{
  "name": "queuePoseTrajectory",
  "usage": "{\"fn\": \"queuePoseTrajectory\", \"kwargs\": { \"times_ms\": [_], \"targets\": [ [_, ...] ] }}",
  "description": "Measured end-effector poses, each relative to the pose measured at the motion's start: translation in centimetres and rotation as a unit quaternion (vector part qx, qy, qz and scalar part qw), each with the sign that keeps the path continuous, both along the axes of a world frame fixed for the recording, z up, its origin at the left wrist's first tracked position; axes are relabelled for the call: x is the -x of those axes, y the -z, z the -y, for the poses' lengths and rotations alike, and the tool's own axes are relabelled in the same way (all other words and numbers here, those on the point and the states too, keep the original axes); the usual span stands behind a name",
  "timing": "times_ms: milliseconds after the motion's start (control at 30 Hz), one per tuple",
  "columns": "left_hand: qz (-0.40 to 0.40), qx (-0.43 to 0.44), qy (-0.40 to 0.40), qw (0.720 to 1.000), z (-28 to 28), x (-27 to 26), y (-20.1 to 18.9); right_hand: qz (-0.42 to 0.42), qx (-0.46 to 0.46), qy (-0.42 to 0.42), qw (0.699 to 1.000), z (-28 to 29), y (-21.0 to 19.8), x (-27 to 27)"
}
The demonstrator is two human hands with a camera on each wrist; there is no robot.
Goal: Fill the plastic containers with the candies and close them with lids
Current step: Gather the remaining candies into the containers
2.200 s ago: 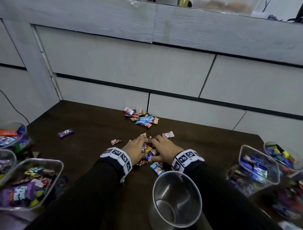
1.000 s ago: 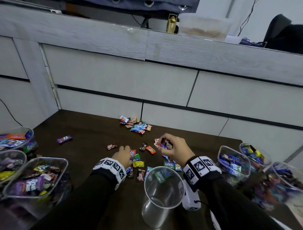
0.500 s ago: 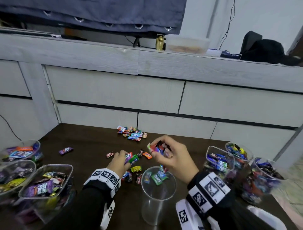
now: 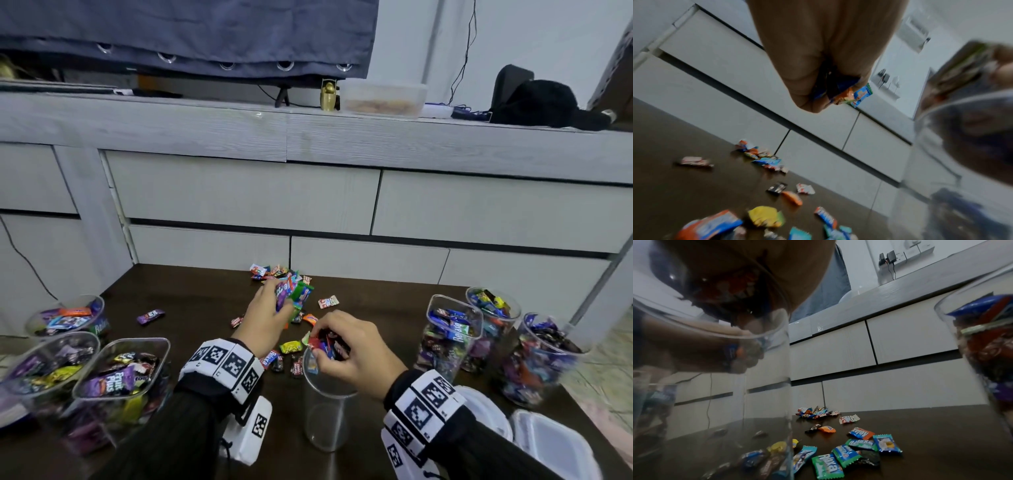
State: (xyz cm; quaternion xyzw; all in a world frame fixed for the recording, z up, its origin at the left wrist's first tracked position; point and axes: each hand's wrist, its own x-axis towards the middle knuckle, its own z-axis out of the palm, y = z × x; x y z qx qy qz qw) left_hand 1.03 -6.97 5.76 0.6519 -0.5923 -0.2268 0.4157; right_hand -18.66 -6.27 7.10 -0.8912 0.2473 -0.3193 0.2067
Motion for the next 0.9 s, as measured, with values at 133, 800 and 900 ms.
{"fn": "queuePoseTrajectory", "kwargs": {
  "times_ms": [133, 800, 900],
  "targets": [
    [-0.028, 0.040, 0.038, 0.998, -0.8, 1.2, -1.8, -0.025, 0.032, -0.019, 0.999, -0.3, -0.3, 0.0],
    [-0.104, 0.090, 0.076, 0.987, -1.9, 3.5, -2.3, 0.107, 0.025, -0.001, 0.994, 1.2, 0.2, 0.7],
    [-0.139, 0.097, 0.083, 0.982, -2.3, 4.0, -1.9, 0.123, -0.041, 0.069, 0.989, 2.0, 0.5, 1.8]
  ]
}}
